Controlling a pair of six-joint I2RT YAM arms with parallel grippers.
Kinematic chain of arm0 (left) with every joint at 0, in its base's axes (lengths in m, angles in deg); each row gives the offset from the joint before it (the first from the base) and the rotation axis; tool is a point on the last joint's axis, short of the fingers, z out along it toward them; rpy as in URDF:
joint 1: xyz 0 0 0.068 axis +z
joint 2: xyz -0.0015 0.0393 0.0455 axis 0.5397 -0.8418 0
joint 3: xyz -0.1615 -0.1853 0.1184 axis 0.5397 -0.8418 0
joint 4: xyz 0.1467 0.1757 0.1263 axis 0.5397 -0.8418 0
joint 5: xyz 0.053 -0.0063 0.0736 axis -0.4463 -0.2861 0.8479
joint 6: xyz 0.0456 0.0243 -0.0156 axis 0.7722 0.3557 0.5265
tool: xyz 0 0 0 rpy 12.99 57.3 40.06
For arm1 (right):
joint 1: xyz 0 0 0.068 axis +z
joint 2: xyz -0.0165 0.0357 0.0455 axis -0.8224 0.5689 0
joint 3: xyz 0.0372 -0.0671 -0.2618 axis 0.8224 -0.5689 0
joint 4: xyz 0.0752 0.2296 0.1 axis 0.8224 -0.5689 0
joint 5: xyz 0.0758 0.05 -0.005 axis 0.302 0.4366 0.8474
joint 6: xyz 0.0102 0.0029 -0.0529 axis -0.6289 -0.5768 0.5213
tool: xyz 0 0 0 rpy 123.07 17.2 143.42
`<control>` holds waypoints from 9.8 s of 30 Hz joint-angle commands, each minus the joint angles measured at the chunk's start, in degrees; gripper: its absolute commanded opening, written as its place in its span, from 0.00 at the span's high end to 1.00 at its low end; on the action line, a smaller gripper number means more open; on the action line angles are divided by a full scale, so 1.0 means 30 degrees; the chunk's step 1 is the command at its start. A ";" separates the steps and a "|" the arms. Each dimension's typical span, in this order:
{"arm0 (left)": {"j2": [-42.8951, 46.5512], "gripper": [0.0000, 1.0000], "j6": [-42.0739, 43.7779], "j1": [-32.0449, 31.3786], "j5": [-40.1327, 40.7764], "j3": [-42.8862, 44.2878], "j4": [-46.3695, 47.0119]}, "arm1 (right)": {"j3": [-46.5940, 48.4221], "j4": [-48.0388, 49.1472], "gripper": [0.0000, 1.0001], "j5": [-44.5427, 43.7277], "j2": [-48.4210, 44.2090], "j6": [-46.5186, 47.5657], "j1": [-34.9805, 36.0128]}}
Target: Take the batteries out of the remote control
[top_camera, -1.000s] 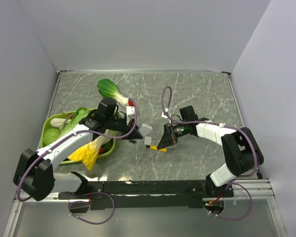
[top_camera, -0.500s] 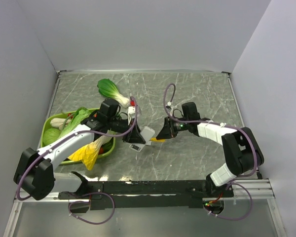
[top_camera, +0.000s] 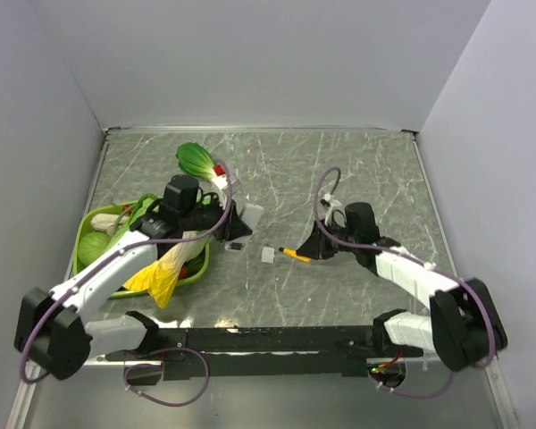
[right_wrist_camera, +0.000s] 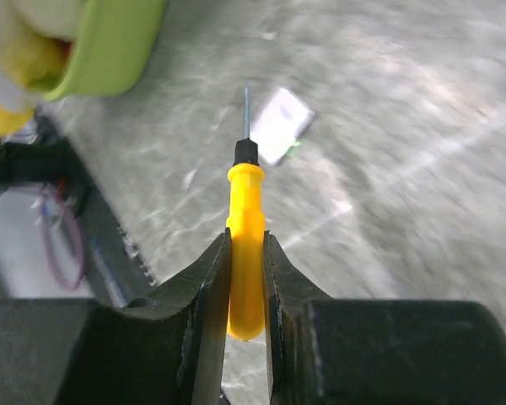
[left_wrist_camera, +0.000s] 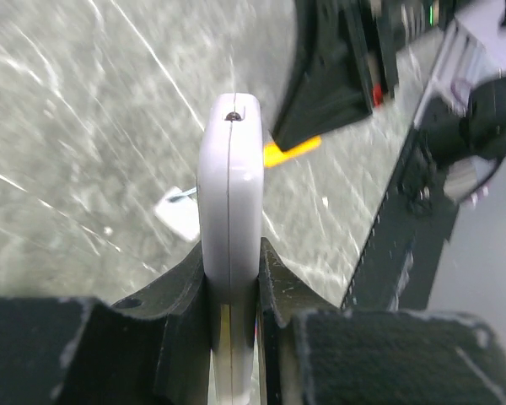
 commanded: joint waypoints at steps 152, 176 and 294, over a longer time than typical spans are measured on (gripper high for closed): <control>0.0344 0.99 -1.4153 0.0097 0.6983 0.2407 -0.1642 | -0.4382 2.9404 1.00 -2.9493 0.2683 4.9299 1.8562; 0.0285 0.99 -1.4386 -0.0049 0.7013 0.2290 -0.1935 | -0.4059 3.0111 1.00 -2.9346 0.3006 5.0473 1.8386; -0.0739 0.99 -1.5236 -0.0195 0.5285 0.0825 0.2254 | -0.3912 2.7913 1.00 -2.9552 0.5085 2.9644 1.9822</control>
